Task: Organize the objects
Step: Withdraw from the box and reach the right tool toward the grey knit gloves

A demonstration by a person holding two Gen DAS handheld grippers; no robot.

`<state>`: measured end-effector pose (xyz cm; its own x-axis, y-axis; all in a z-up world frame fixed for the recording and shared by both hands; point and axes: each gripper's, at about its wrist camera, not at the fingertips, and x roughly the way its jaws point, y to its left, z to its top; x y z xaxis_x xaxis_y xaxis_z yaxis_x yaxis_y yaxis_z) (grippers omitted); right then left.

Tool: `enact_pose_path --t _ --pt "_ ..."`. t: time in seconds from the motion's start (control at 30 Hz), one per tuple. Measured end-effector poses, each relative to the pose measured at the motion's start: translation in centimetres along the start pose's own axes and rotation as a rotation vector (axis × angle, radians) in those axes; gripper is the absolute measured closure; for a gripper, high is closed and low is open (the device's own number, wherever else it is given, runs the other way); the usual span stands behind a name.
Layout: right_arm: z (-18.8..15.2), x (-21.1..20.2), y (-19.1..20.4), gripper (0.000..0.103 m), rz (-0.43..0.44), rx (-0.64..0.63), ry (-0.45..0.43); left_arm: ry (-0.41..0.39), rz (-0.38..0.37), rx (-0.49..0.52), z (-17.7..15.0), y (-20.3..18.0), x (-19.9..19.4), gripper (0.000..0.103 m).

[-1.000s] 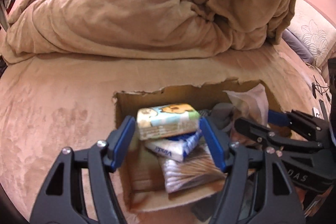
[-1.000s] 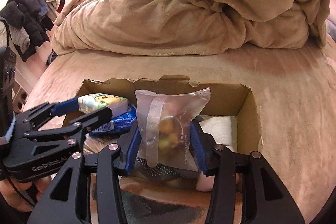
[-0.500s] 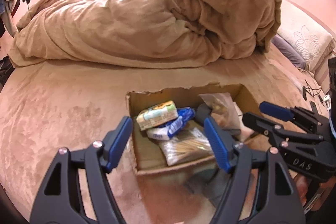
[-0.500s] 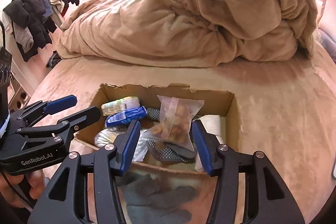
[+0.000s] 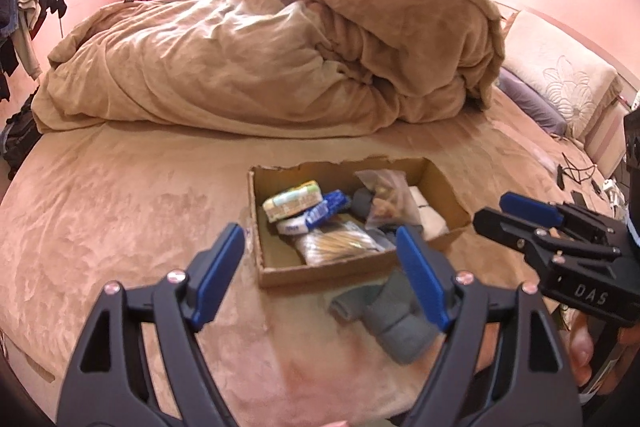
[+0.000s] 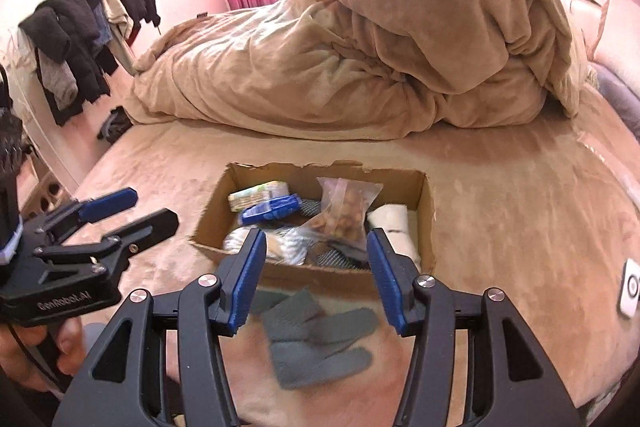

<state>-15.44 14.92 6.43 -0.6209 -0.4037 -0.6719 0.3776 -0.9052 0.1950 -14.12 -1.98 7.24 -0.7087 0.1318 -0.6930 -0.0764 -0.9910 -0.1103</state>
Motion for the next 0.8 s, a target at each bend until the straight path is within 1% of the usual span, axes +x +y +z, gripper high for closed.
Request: enact_pose_path --t 0.27,0.43,0.6,0.67,0.8 --pt "-1.7 -4.0 0.5 0.046 -0.007 0.007 -0.029 -0.005 -0.034 0.024 -2.1 -1.9 -2.7 0.023" --pt "-3.2 -5.2 0.5 0.041 -0.030 0.008 -0.037 0.026 -0.056 0.030 -3.4 -2.8 -2.7 0.023" --pt "-4.7 -4.3 1.0 0.039 -0.052 -0.014 -0.005 0.062 -0.065 0.023 -5.3 -3.0 -1.9 0.023" --pt "-5.3 -3.8 1.0 0.039 -0.047 -0.016 0.010 0.086 -0.065 0.016 -6.1 -2.8 -1.4 0.023" --pt "-6.5 -2.3 1.3 0.039 -0.027 -0.032 0.040 0.102 -0.057 0.001 -7.3 -2.3 -0.8 0.023"
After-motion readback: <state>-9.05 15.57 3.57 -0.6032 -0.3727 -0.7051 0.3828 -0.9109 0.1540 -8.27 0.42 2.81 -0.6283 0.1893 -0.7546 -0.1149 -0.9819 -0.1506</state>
